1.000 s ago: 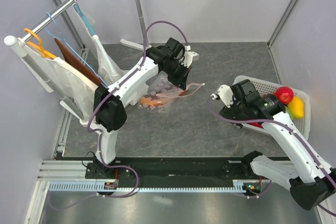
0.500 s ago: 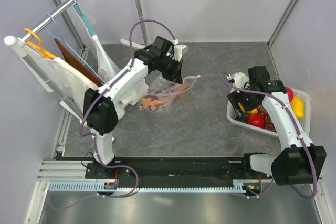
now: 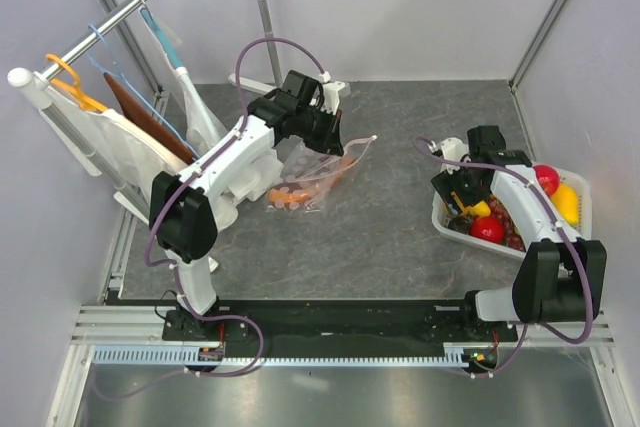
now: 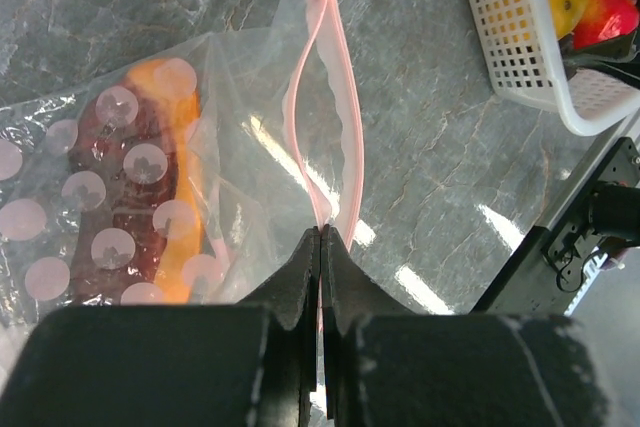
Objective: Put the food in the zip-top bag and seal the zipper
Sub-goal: Pick up the fake fruit from the bin.
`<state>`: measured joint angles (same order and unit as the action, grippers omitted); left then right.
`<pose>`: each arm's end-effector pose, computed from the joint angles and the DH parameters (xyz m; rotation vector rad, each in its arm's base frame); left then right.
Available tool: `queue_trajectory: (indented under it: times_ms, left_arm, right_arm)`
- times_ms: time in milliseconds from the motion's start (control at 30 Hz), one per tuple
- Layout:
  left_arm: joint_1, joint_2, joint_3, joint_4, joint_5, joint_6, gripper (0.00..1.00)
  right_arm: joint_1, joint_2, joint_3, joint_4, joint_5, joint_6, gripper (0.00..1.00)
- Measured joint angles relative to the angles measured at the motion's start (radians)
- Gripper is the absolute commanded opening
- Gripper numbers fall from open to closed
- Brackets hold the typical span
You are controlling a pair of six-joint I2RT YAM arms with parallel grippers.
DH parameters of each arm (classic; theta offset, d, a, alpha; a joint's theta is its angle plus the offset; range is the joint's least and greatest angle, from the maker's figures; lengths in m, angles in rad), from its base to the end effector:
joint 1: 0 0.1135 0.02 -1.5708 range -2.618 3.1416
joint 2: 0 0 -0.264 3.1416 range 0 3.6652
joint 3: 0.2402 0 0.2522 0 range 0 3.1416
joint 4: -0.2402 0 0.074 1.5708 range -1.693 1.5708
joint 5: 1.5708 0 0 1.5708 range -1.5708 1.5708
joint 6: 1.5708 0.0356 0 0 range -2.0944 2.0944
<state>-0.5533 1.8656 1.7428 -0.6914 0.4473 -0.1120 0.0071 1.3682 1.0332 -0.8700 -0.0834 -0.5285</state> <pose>0.3492 -0.2338 0.3185 0.7487 2.3308 -0.8406 0.2571 0.0048 0.2460 -0.7527 2.6627 -0.0204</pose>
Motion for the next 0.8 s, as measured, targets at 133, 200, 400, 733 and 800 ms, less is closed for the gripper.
queue_trajectory:
  times_ms: [133,200,400,733,800]
  left_arm:
    - [0.000,0.000,-0.029,0.014,-0.005,-0.001,0.02]
    - [-0.001,0.000,-0.034,0.016,-0.014,0.000,0.02]
    - [-0.022,0.000,-0.058,0.028,-0.060,0.001,0.02]
    - [-0.063,0.041,-0.079,0.029,-0.040,-0.003,0.02]
    - [-0.062,0.052,-0.078,0.028,-0.034,-0.007,0.02]
  right_arm:
    - [0.000,0.022,-0.022,0.038,0.002,-0.001,0.76]
    - [0.000,0.033,-0.032,0.055,0.001,0.000,0.72]
    - [-0.002,0.039,-0.050,0.083,0.000,-0.002,0.45]
    - [-0.004,-0.035,0.001,0.017,-0.042,0.020,0.31]
    - [-0.005,-0.047,0.047,-0.011,-0.058,0.029,0.31]
